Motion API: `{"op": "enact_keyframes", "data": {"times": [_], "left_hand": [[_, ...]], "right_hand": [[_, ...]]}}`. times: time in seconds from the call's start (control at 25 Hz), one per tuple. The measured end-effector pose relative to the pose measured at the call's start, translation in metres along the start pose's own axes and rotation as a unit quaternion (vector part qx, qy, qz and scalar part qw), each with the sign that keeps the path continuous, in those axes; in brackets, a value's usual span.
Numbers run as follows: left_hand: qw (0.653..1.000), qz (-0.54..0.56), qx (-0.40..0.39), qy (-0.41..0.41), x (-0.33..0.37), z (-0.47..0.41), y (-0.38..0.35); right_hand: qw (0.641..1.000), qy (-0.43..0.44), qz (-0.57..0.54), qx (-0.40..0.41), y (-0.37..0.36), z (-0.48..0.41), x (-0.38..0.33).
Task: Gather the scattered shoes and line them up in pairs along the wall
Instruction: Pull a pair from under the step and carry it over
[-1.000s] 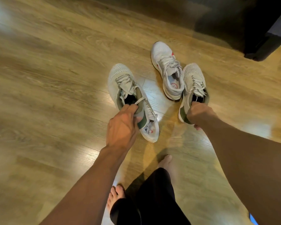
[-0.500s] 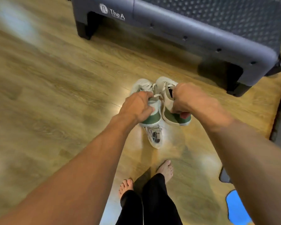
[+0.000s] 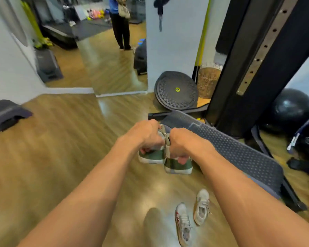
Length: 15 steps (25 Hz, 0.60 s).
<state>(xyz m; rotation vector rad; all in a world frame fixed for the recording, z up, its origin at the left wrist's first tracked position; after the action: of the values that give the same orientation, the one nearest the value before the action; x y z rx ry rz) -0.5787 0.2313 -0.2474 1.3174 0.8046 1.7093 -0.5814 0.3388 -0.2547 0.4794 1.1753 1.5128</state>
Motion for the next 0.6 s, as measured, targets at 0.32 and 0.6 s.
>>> {"op": "enact_keyframes", "data": {"times": [0.32, 0.6], "left_hand": [[0.878, 0.334, 0.326, 0.108, -0.069, 0.229, 0.121], [0.6, 0.569, 0.543, 0.148, -0.063, 0.406, 0.126]], "right_hand": [[0.943, 0.175, -0.269, 0.092, 0.095, 0.112, -0.111], [0.801, 0.228, -0.553, -0.033, 0.09, 0.199, -0.186]]}}
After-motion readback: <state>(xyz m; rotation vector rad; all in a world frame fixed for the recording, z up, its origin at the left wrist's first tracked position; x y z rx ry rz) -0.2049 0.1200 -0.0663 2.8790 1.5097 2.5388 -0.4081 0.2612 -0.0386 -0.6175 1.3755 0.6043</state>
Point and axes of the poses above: each hand's wrist, its own z-axis away from the middle knuckle, its own y-axis out of the back of the hand, x = y × z, the point moved 7 cm from there along -z, towards the middle knuckle, and after that the axes turned 2 degrees about y, right-handed, at the moved point
